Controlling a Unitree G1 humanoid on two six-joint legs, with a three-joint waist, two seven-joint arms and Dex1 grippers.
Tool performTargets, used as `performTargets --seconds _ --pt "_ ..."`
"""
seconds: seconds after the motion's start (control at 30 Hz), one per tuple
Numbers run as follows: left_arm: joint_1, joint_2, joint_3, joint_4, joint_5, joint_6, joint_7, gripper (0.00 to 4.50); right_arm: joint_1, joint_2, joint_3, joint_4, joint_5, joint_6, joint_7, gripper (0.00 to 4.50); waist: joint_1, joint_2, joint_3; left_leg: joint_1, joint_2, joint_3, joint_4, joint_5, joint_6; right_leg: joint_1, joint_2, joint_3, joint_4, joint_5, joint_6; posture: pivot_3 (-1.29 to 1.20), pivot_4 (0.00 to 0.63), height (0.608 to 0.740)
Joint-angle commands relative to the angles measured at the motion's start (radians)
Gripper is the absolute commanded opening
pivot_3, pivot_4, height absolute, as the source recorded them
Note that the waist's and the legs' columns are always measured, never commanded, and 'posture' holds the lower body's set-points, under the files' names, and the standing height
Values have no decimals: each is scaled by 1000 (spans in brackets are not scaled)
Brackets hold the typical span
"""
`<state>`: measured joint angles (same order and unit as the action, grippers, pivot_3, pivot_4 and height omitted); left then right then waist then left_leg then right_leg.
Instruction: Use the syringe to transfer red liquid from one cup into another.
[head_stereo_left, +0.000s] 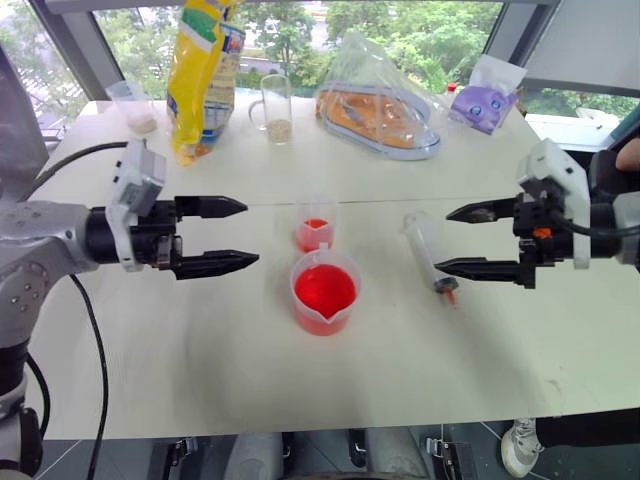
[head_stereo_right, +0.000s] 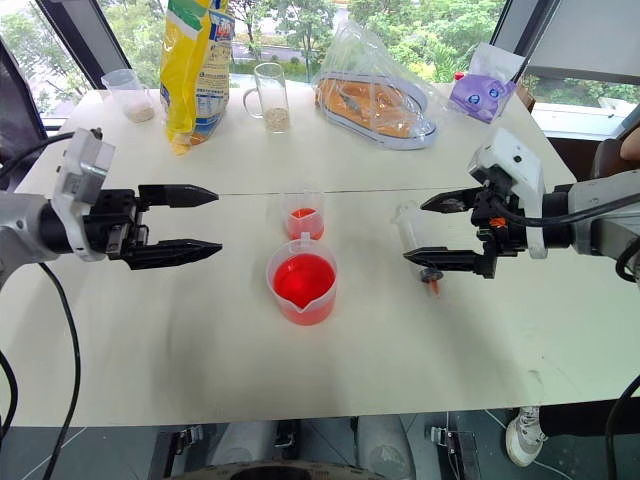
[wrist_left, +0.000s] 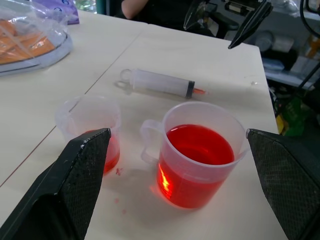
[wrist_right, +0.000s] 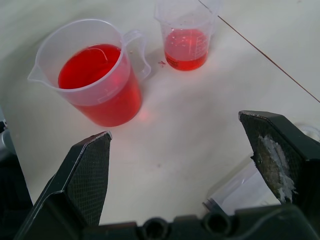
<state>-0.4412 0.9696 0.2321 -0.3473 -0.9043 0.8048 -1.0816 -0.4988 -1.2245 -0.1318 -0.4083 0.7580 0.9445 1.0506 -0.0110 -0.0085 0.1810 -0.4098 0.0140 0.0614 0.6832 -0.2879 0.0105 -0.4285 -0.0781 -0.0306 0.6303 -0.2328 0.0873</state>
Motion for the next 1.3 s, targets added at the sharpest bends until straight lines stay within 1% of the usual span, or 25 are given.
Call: performTargets --seconds 0.03,0.23,0.53,0.67,0.8,0.87,1.0,1.1,1.17,1.23,1.3 --pt "-20 1 42 -18 -25 1 15 4500 -24 1 -18 -7 -6 -18 5 4453 0 0 0 0 0 0 0 0 0 0 0 0 0 0 0 0 150 740" --pt "-23 -14 45 -25 -58 7 39 4500 -18 5 -22 -9 -4 -16 -1 4453 0 0 0 0 0 0 0 0 0 0 0 0 0 0 0 0 150 740" --pt "-4 -9 39 -22 -37 -17 28 4500 -11 10 -25 -7 -4 -2 -17 4453 0 0 0 0 0 0 0 0 0 0 0 0 0 0 0 0 150 740" --pt "7 -13 43 -22 -37 -29 30 4500 -34 39 -45 28 28 39 -50 4453 0 0 0 0 0 0 0 0 0 0 0 0 0 0 0 0 150 740" --pt "28 -22 39 -25 -28 -46 27 4500 -41 23 -21 44 -3 64 -63 4453 0 0 0 0 0 0 0 0 0 0 0 0 0 0 0 0 150 740" --pt "26 -24 31 -18 -22 -54 21 4500 -80 14 32 63 -31 132 -106 4453 0 0 0 0 0 0 0 0 0 0 0 0 0 0 0 0 150 740" --pt "4 -39 -1 8 5 -78 2 4500 -314 127 129 190 -38 434 -256 4453 -7 0 0 1 0 1 1 0 -1 0 0 1 1 -1 -4 0 150 740" --pt "-8 -54 -26 21 30 -99 -10 4500 -454 231 199 314 -106 603 -363 4453 -5 0 0 1 0 1 1 1 -1 0 1 1 1 -1 -5 0 150 740" --pt "-16 -63 -33 25 38 -104 -14 4500 -509 280 226 395 -123 658 -414 4453 -1 0 0 1 0 0 1 1 -1 0 1 1 1 0 -5 0 150 740" --pt "-22 -72 -37 25 42 -107 -14 4500 -563 315 264 520 -104 670 -462 4453 2 0 0 -1 -1 0 1 1 -1 -1 0 1 1 0 -5 0 150 740" --pt "-24 -78 -38 23 42 -107 -11 4500 -598 341 309 602 -126 670 -513 4453 0 0 0 -1 -2 1 1 0 0 -1 -1 1 1 1 -2 0 150 740"
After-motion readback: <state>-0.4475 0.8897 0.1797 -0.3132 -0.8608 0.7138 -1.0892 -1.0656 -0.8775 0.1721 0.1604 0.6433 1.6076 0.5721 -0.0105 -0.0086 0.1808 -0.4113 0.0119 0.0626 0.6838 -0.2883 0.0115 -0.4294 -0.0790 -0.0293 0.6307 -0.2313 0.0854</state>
